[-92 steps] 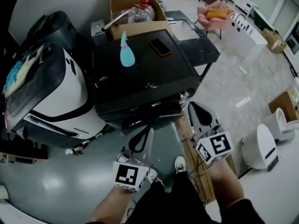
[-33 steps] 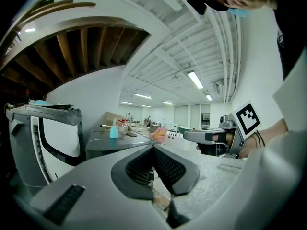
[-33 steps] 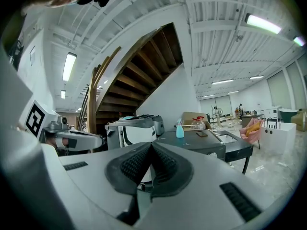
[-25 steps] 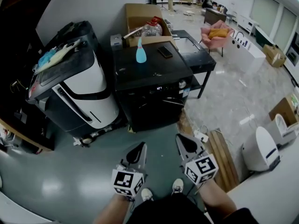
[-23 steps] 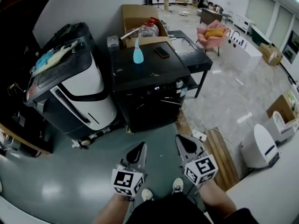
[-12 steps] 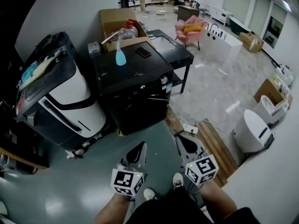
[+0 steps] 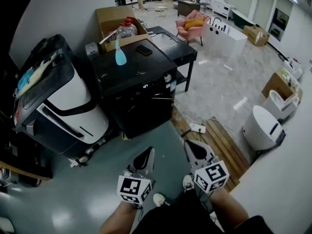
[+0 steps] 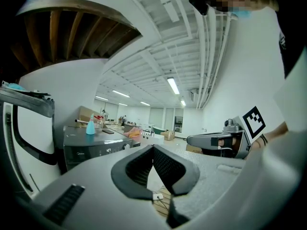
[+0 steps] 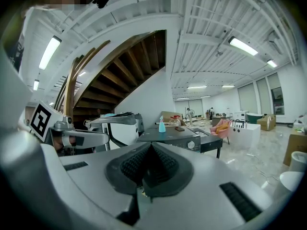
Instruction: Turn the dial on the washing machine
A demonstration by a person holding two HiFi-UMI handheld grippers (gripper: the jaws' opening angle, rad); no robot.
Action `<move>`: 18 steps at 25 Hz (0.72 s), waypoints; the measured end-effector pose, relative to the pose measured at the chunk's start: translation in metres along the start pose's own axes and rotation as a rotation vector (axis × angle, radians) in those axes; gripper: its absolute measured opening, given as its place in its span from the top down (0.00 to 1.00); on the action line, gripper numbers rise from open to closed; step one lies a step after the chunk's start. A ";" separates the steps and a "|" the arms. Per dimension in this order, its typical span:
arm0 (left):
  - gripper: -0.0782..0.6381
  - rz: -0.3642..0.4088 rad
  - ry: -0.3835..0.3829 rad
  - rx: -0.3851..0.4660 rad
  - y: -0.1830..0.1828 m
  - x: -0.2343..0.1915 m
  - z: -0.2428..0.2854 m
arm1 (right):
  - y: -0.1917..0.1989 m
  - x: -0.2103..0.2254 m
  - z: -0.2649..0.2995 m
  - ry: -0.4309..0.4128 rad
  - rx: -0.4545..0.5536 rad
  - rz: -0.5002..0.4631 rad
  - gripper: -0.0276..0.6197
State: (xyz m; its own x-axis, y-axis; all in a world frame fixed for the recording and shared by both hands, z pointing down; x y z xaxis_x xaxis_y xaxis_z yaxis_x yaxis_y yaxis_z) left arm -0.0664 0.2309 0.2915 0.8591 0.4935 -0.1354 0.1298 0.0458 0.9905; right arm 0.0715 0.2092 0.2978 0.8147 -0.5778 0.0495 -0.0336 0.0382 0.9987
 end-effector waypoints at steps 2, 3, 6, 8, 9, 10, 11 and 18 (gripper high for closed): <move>0.88 -0.001 0.000 0.000 0.002 -0.002 -0.001 | 0.002 -0.002 0.001 0.002 0.004 0.003 0.96; 0.88 0.000 0.001 0.000 0.002 -0.003 -0.001 | 0.003 -0.003 0.002 0.002 0.005 0.004 0.96; 0.88 0.003 0.001 0.000 0.002 -0.006 -0.003 | 0.003 -0.006 0.005 -0.001 0.009 0.003 0.96; 0.88 -0.001 -0.003 -0.002 0.000 -0.007 -0.005 | 0.001 -0.008 0.006 -0.004 0.010 0.003 0.96; 0.88 -0.002 -0.004 -0.001 -0.001 -0.008 -0.006 | 0.000 -0.009 0.006 -0.004 0.008 0.004 0.96; 0.88 -0.001 -0.005 0.002 -0.001 -0.008 -0.007 | 0.000 -0.010 0.006 -0.003 0.006 0.005 0.96; 0.88 -0.001 -0.005 0.004 -0.002 -0.009 -0.007 | 0.000 -0.010 0.006 -0.001 0.004 0.007 0.96; 0.88 -0.003 -0.010 0.008 -0.002 -0.015 -0.010 | -0.001 -0.011 0.008 0.003 0.012 0.001 0.96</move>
State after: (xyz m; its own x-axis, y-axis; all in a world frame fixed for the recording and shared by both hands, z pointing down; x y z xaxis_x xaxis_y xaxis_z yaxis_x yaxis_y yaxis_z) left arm -0.0844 0.2326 0.2917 0.8639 0.4843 -0.1386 0.1362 0.0402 0.9899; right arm 0.0579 0.2090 0.2963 0.8164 -0.5752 0.0507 -0.0413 0.0294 0.9987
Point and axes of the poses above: the fingertips, and each gripper's own axes: z forward along the fingers, x to its right, y out of its underside, the point moved 1 cm from there along -z, backward along the fingers, and after that the axes turned 8 degrees about x, right-handed, at the moved point
